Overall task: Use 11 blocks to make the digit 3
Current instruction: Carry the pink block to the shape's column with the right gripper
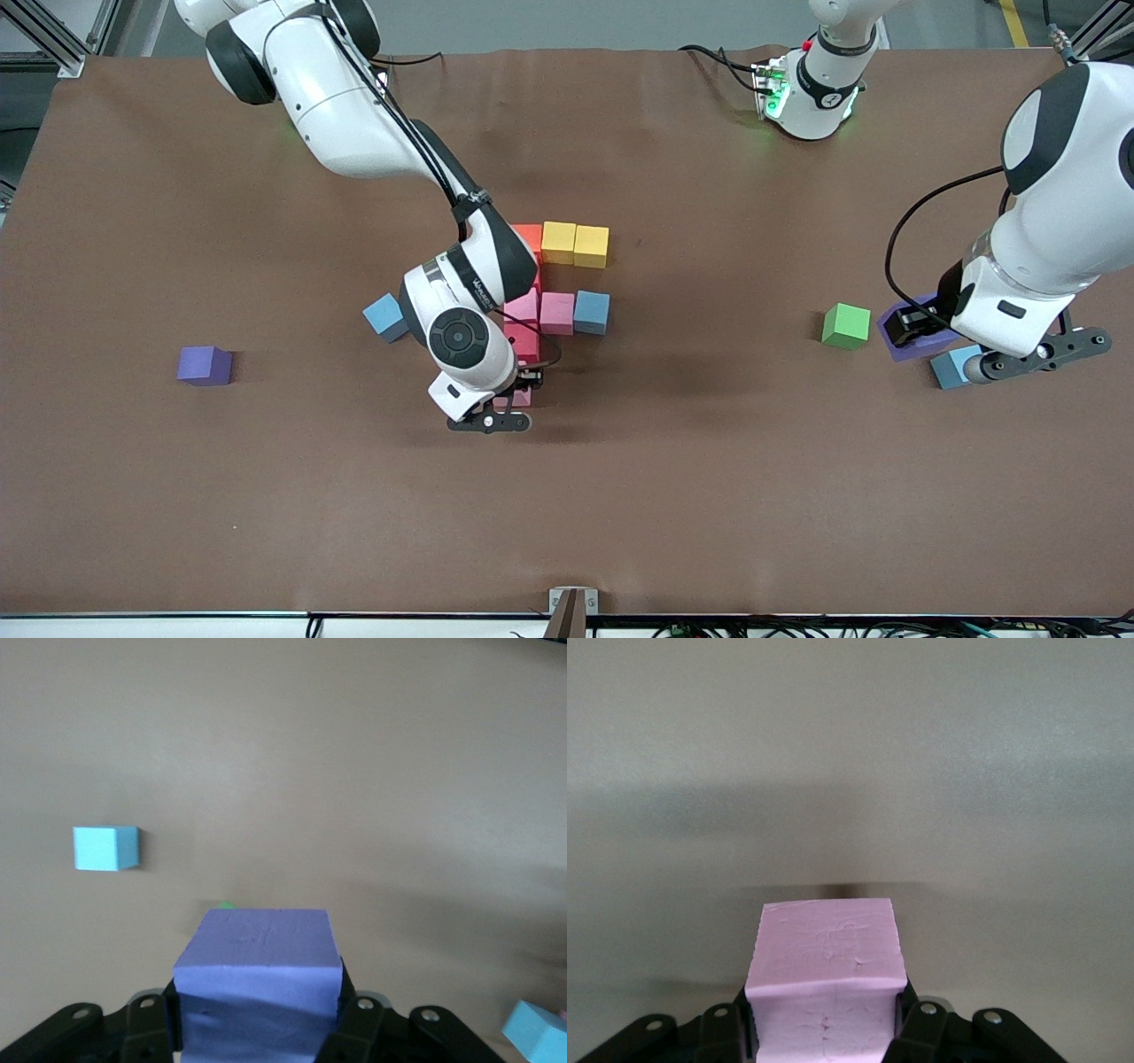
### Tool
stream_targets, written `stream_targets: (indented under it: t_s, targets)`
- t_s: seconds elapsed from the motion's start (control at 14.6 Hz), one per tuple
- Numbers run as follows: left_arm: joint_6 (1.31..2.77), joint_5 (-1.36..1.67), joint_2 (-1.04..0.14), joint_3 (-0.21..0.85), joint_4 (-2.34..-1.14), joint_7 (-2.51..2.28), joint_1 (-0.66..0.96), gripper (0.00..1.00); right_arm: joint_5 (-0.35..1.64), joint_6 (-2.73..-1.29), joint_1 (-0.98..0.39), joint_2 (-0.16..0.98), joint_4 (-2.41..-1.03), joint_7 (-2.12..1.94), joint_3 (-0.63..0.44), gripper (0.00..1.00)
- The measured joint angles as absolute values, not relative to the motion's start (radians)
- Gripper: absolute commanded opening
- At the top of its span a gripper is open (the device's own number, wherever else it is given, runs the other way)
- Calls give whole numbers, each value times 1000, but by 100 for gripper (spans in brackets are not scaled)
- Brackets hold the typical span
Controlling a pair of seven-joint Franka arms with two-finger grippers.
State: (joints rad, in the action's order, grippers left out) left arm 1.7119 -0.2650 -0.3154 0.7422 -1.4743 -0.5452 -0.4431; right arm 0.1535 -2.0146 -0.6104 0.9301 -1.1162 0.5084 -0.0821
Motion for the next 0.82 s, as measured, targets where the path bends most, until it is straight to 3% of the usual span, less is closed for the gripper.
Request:
stream_targets:
  t_s: [0.82]
  targets:
    - [1712,-257,-315,742,-1474,-545,-445,0,154,-2035,-622,957,-1112,508,-80,41]
